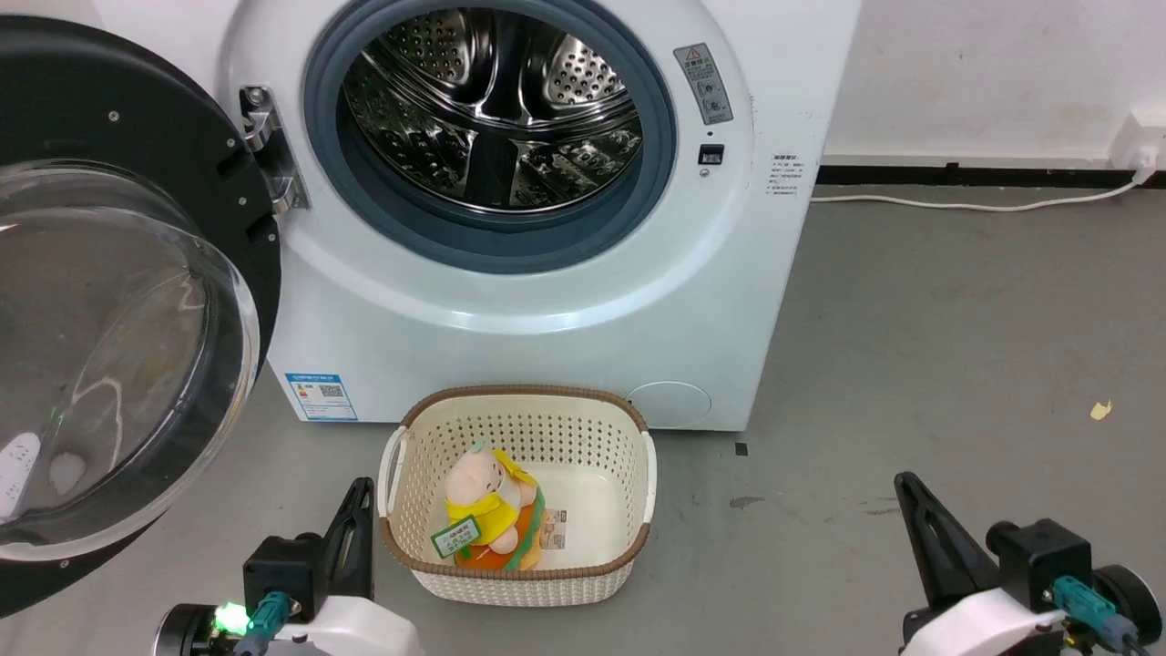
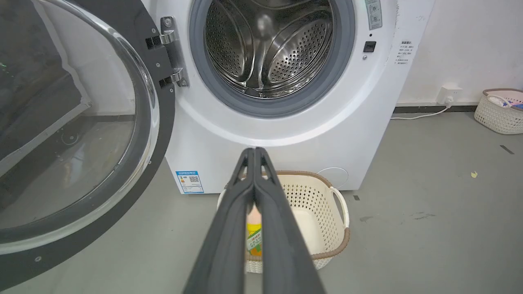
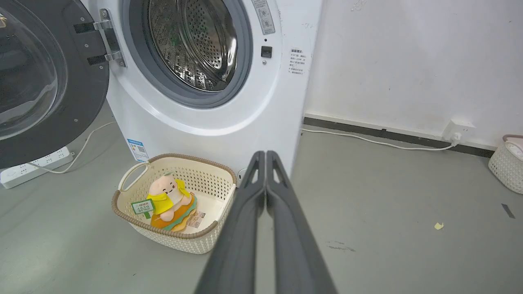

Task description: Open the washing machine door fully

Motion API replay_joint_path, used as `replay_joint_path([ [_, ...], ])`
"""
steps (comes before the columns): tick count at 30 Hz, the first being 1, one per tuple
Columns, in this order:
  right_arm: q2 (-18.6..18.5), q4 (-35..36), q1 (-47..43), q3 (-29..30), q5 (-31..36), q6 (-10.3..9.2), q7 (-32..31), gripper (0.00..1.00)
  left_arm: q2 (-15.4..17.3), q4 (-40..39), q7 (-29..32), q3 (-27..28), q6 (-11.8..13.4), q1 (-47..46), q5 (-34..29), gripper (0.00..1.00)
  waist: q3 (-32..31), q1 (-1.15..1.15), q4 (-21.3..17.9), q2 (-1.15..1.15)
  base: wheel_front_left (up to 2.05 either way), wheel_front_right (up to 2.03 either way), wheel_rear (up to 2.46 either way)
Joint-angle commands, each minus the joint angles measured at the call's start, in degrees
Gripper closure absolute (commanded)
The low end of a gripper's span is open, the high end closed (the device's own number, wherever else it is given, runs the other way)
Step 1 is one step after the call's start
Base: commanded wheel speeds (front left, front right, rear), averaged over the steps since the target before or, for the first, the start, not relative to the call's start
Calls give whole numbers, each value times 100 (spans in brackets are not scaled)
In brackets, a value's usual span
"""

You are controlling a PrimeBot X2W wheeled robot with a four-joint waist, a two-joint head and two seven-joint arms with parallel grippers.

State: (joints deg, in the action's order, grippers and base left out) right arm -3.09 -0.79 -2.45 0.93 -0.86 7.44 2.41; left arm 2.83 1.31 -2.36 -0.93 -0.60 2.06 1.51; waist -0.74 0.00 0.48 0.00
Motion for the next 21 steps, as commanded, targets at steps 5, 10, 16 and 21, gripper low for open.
replay_joint_path([
  [5,19,54,149,-38,59,4,-87,100,4,-62,82,42,37,-126,-83,100,22,0,-14,0,0,0,0],
  [10,20,63,185,-59,69,4,-145,100,5,-88,140,61,46,-156,-109,100,41,0,-27,0,0,0,0],
  [16,21,75,229,-84,82,4,-216,100,5,-120,210,84,56,-193,-140,100,65,0,-43,0,0,0,0],
  [21,22,79,245,-93,86,5,-241,100,5,-131,236,93,60,-206,-151,100,74,0,-48,0,0,0,0],
])
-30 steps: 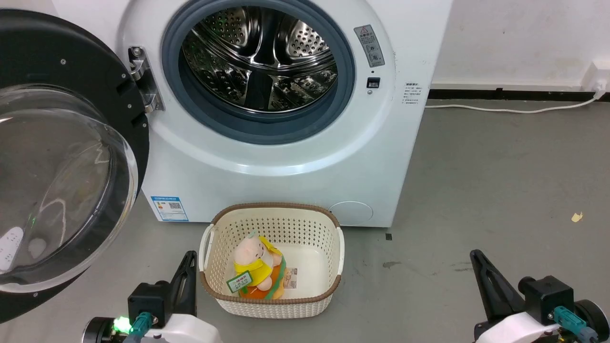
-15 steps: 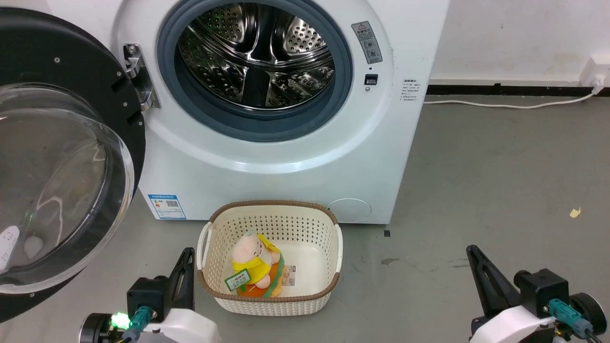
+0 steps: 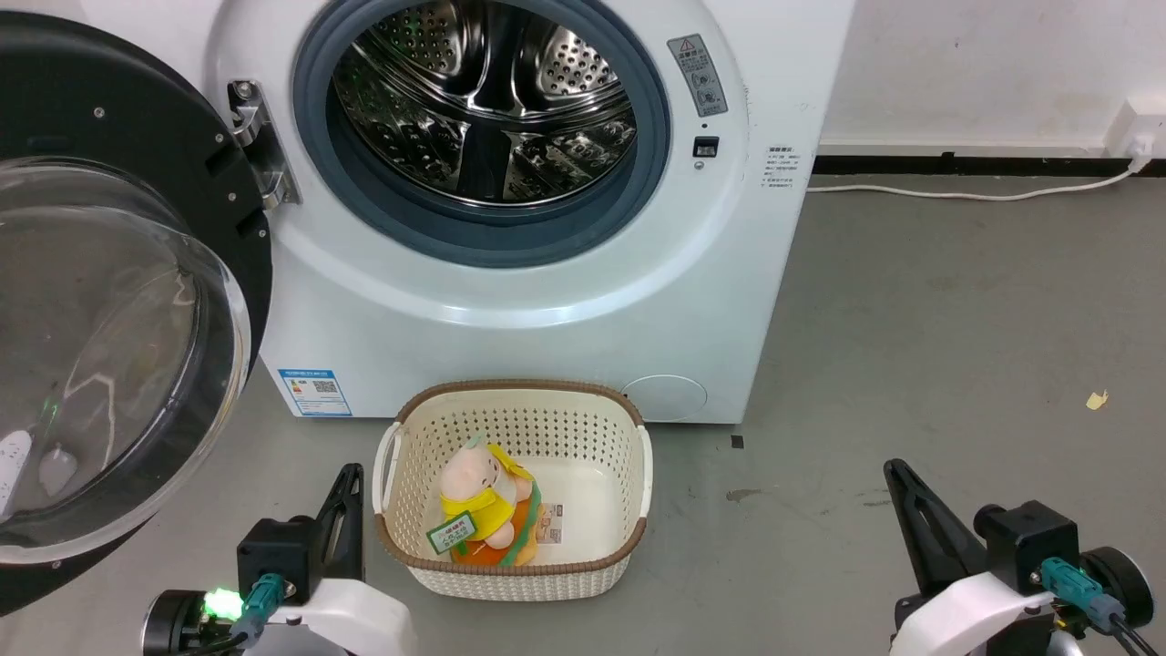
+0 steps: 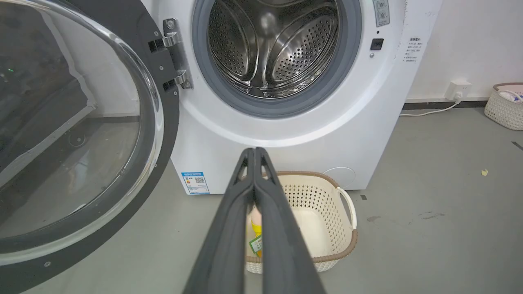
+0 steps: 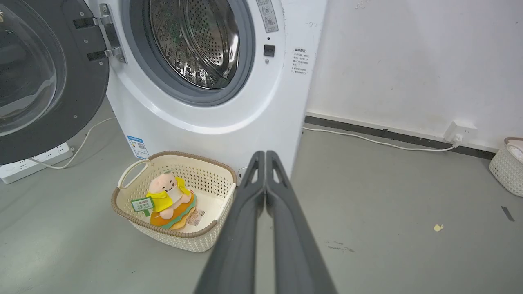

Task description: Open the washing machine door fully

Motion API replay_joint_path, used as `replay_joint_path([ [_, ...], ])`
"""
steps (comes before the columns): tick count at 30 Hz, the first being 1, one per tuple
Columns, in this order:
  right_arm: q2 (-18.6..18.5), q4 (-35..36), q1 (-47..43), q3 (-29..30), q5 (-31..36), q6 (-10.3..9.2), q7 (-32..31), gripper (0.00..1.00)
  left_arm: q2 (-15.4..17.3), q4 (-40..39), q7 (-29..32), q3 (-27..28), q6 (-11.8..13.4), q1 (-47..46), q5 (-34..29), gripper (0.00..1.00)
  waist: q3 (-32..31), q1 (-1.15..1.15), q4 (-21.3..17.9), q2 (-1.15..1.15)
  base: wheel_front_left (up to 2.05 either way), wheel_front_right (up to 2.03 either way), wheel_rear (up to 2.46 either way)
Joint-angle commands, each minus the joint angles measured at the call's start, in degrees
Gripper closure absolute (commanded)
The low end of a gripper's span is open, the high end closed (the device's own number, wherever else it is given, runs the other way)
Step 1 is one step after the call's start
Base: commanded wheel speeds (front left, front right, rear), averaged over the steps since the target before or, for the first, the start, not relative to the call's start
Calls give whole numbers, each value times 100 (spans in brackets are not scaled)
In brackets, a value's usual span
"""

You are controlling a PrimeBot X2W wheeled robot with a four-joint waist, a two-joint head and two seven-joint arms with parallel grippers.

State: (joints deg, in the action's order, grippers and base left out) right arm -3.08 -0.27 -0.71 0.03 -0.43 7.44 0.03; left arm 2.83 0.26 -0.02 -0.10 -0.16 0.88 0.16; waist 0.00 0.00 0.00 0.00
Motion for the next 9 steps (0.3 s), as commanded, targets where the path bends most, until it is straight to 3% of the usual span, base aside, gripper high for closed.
replay_joint_path([
  [1,20,27,71,-3,43,5,-3,100,5,-26,2,10,16,-88,-16,100,0,0,0,0,0,0,0],
  [9,20,27,71,-3,43,5,-3,100,5,-26,2,10,16,-88,-16,100,0,0,0,0,0,0,0],
])
